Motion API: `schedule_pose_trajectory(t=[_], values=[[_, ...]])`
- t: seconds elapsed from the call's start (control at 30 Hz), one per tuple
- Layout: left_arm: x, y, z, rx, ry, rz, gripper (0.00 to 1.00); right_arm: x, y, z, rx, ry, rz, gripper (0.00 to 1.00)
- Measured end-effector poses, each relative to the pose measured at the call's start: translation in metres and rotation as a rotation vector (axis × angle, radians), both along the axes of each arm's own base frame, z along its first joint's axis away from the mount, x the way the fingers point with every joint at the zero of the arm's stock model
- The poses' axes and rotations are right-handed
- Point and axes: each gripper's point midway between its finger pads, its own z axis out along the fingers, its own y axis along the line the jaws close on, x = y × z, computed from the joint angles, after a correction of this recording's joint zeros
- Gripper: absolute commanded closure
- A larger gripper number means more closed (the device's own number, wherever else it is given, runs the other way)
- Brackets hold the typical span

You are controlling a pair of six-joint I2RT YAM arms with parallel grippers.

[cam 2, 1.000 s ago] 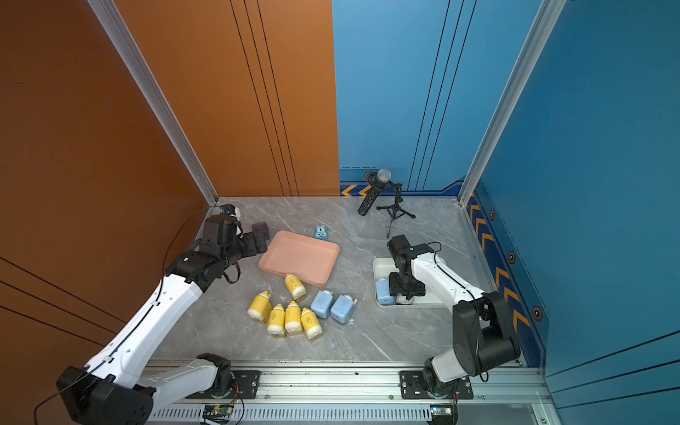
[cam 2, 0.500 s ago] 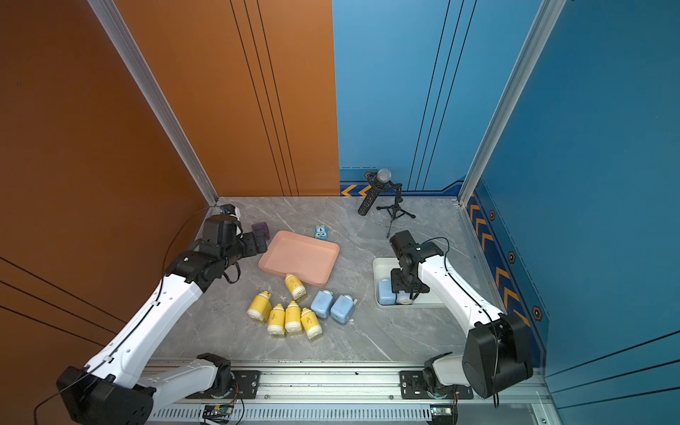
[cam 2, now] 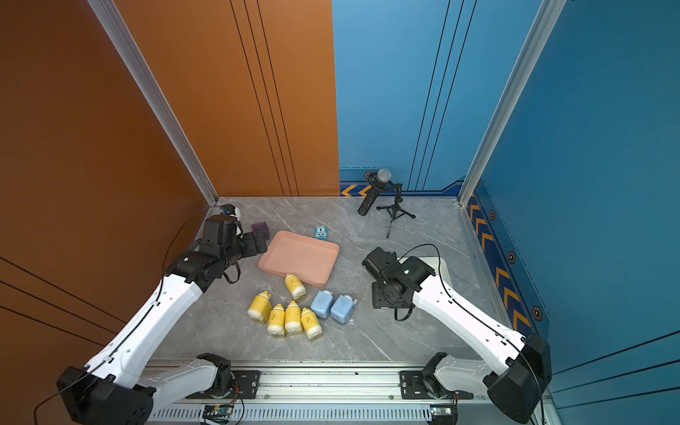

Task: Place the pencil sharpeners by color into the storage box
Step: Place the pencil sharpener in the storage box, then pick up the pencil sharpener from the center of the board.

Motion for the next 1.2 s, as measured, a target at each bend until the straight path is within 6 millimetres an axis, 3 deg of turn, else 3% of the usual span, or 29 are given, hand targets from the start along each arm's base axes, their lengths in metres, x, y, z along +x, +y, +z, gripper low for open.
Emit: schedule_pose_trajectory(t=[0.3,0.5,0.73,1.2], values=[[-0.001,0.002,0.002,-0.003,-0.007,0.004,0.02,-0.024,0.057,-0.008,0.101,-0.016,-0.097,0.23],[-0.003,0.003,0.003,-0.008,-0.011,0.009,0.02,-0.016,0.081,-0.032,0.099,0.015,-0.187,0.2],[-0.002,0.004,0.003,-0.017,-0.009,0.013,0.02,0.0,0.109,-0.038,0.134,0.029,-0.221,0.2],[-0.002,0.007,0.002,-0.044,-0.005,0.023,0.02,0.012,0.128,-0.06,0.148,0.104,-0.25,0.21]])
